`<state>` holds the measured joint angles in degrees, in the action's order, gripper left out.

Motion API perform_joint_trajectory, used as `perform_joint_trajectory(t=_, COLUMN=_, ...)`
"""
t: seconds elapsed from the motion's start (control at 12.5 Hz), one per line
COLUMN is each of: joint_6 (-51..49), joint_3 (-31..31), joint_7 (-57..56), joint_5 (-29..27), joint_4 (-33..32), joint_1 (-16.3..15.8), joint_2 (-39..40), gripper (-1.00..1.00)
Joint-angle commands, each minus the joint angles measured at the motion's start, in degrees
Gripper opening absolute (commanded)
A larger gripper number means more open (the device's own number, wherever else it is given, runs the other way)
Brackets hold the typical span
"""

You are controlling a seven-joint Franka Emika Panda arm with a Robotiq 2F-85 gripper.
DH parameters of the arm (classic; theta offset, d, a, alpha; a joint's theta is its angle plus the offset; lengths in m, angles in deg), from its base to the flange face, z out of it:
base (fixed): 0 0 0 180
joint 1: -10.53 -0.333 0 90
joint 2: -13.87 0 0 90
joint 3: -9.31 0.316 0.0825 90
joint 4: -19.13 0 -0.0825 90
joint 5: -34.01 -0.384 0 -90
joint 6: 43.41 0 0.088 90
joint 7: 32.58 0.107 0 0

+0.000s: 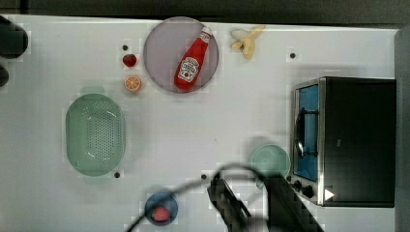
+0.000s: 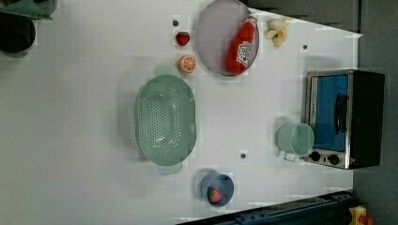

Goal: Drag strainer left to right.

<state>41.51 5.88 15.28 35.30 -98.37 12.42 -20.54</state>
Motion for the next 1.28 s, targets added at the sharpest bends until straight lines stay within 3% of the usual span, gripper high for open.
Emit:
perform_joint_trajectory(t=0.08, joint_6=2.4, joint_3=5.9, joint_7=0.0, joint_5=-2.1, joint_4=-0.2, joint_1=-2.0, joint_2=4.2, gripper=1.00)
perform_joint_trajectory(t=0.32, joint_6=8.7, joint_3=14.0, joint_7=3.9, joint_5=-2.2, joint_4=-2.4, joint_1=-2.9, joint_2=8.0, gripper=1.00)
perform_joint_trajectory(t=0.8, joint_6=28.3, joint_3=31.5, joint_7=29.3, joint_5=-2.2, joint_4=-6.9, joint_1=-3.3, joint_2=23.2, gripper=1.00)
perform_joint_trajectory(t=1.28, joint_6=46.8, joint_3=37.3, joint_7=57.0, joint_5=-1.5, joint_4=-7.6, joint_1=-3.7, joint_2=42.6, gripper=1.00)
